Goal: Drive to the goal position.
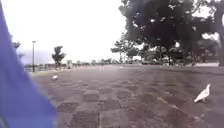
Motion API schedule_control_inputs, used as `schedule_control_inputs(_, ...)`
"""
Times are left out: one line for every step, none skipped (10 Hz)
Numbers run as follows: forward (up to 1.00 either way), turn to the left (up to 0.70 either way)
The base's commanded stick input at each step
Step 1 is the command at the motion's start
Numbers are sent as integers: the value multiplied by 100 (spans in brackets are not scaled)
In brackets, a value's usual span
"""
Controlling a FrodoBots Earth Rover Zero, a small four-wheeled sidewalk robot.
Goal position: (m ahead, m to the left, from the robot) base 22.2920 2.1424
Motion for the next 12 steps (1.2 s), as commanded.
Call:
schedule_control_inputs(100, 0)
schedule_control_inputs(100, 0)
schedule_control_inputs(100, 0)
schedule_control_inputs(100, 0)
schedule_control_inputs(100, 0)
schedule_control_inputs(100, 0)
schedule_control_inputs(100, 0)
schedule_control_inputs(100, 0)
schedule_control_inputs(100, 12)
schedule_control_inputs(100, 37)
schedule_control_inputs(100, 5)
schedule_control_inputs(100, 0)
